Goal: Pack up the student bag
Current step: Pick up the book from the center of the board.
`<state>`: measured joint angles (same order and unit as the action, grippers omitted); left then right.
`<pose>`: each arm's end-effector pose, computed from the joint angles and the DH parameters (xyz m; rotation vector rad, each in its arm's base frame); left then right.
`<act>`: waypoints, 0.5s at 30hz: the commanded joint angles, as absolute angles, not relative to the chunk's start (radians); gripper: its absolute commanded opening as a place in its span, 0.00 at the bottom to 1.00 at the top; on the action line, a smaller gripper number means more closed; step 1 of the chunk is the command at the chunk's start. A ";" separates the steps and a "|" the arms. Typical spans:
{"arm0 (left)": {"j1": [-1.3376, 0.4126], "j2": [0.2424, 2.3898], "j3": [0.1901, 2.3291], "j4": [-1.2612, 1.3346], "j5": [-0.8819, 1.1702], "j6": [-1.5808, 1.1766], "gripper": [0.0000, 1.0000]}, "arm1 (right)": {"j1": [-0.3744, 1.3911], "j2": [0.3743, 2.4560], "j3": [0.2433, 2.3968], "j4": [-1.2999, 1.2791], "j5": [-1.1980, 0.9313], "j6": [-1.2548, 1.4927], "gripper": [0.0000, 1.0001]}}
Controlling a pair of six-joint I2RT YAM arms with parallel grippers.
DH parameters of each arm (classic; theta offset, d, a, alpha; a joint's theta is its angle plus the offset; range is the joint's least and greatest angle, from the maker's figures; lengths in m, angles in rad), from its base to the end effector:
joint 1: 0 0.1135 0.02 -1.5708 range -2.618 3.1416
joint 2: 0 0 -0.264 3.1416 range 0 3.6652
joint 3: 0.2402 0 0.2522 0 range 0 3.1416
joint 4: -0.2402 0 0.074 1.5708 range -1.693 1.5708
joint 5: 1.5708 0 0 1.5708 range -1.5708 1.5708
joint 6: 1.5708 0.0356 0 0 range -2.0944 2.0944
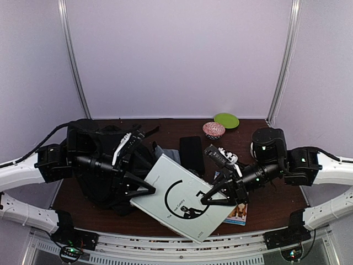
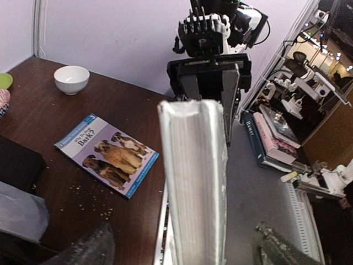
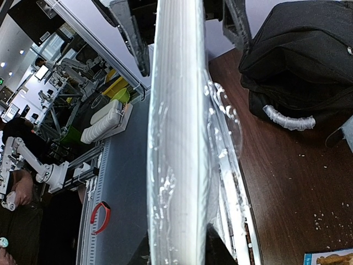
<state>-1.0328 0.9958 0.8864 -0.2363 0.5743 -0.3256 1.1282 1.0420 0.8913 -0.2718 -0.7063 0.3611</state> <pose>0.0983 -0.2025 0.3327 1.1362 1.8194 -1.4097 0.0777 0.2179 0.3225 -1.3268 1.8680 1.5811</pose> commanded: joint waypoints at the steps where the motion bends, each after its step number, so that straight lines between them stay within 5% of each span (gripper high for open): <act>1: -1.028 1.039 0.904 -0.114 0.704 -0.365 0.75 | 1.135 1.016 0.952 -0.145 -0.742 0.327 0.00; 12: -1.028 1.084 0.918 -0.065 0.789 -0.382 0.00 | 1.136 1.028 0.974 -0.134 -0.763 0.307 0.00; 15: -1.029 1.069 0.900 -0.003 0.792 -0.402 0.00 | 1.135 1.025 0.966 -0.151 -0.746 0.312 0.00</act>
